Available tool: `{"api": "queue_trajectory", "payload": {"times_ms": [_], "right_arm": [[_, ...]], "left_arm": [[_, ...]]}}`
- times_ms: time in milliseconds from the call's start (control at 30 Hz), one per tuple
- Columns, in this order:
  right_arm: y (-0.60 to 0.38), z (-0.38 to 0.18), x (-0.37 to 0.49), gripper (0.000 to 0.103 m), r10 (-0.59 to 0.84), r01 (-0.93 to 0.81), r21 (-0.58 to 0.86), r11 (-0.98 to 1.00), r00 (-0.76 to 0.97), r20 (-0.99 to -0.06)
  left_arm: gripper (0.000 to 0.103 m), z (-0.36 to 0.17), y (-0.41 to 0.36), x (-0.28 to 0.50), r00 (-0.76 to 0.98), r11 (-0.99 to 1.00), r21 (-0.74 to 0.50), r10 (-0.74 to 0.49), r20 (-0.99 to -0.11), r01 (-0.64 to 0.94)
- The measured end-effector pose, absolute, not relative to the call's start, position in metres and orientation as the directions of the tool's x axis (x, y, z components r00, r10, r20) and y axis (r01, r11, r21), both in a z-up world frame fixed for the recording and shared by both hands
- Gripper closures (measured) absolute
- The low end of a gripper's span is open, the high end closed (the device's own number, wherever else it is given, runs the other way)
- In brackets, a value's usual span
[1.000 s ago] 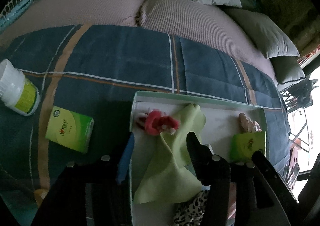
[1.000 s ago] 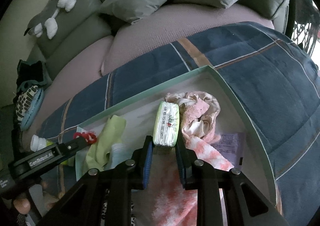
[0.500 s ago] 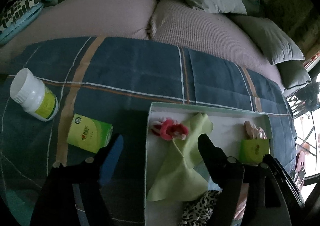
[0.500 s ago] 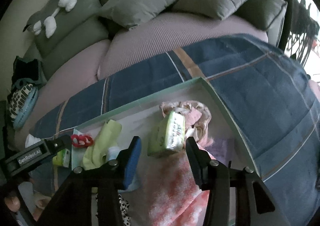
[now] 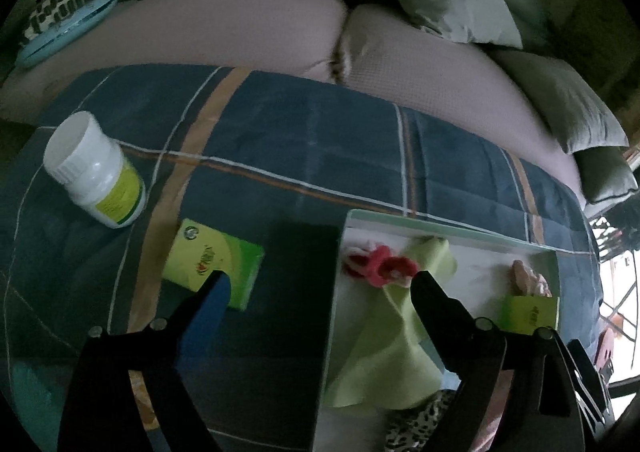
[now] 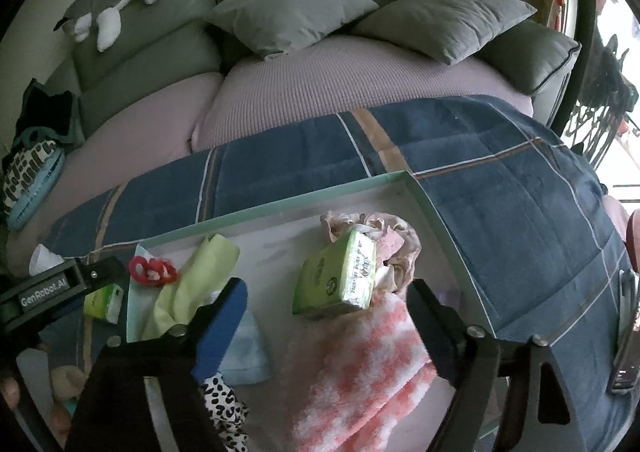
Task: Organize soft objects
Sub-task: 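Withdraw both open tools from the tray back over the bed cover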
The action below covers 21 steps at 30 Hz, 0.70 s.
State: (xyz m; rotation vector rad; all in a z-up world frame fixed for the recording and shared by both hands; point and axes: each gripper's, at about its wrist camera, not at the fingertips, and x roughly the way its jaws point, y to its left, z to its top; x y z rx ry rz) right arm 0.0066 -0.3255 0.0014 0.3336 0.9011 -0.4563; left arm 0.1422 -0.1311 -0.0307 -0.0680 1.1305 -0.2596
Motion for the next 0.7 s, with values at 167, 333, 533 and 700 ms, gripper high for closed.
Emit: {"api": "queue_trajectory", "payload": {"times_ms": [167,333,533,700], "right_arm": [[-0.323,0.000,0.008,0.006,-0.244,0.510,0.073,0.857,0.527,-0.814],[-0.318,0.002,0.008,0.003,-0.258,0.504,0.054,0.862,0.529,-0.809],[-0.302,0.010,0.012,0.001,-0.268,0.457,0.022,0.889,0.559,-0.785],[-0.287,0.013,0.017,0.000,-0.249,0.420,0.021,0.907,0.577,-0.777]], "left_arm": [[0.011,-0.033,-0.125,0.141,0.413,0.976,-0.155,-0.206,-0.887,0.153],[0.011,-0.036,-0.121,0.139,0.407,0.977,-0.156,-0.202,-0.891,0.144],[0.011,-0.032,-0.107,0.134,0.419,0.977,-0.173,-0.210,-0.883,0.126],[0.010,-0.022,-0.082,0.130,0.451,0.983,-0.155,-0.183,-0.874,0.099]]}}
